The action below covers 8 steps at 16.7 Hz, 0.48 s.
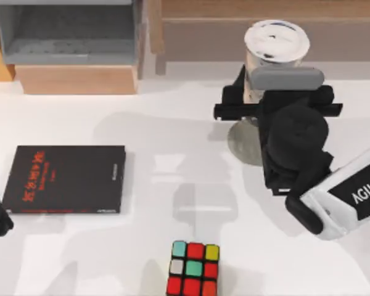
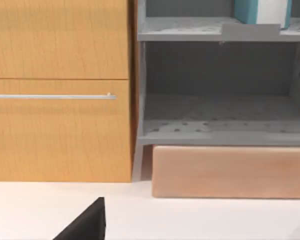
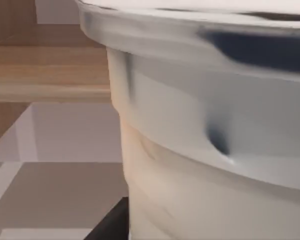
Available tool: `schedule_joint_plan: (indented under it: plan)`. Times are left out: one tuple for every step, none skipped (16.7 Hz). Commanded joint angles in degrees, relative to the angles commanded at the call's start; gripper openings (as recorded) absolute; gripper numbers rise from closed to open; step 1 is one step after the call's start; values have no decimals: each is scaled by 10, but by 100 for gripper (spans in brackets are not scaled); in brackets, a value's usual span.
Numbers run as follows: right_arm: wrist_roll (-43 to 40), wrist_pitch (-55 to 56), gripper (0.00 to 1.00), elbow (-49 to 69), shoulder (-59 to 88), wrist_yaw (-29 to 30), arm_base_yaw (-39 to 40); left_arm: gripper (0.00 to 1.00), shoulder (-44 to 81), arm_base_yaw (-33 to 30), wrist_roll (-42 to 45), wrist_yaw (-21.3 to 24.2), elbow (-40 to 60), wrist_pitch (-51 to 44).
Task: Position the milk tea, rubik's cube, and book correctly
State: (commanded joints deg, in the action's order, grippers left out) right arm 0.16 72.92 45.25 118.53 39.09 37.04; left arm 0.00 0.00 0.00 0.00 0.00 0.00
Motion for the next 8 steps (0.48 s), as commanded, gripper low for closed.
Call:
schedule_joint_plan:
  plan:
    - [0,11,0,-11,0,3,3,100,0,0,0,0,0,0]
    - [0,17,0,-16,-1,4,4,100,0,0,0,0,0,0]
    - [0,17,0,-16,-1,4,4,100,0,0,0,0,0,0]
    - [0,17,0,-16,-1,4,4,100,0,0,0,0,0,0]
    - [0,17,0,-16,-1,4,4,100,0,0,0,0,0,0]
    - [1,15,0,-15,-1,3,1,100,0,0,0,0,0,0]
    - [1,17,0,-15,0,3,1,100,0,0,0,0,0,0]
    - [1,23,0,-14,5,3,1,100,0,0,0,0,0,0]
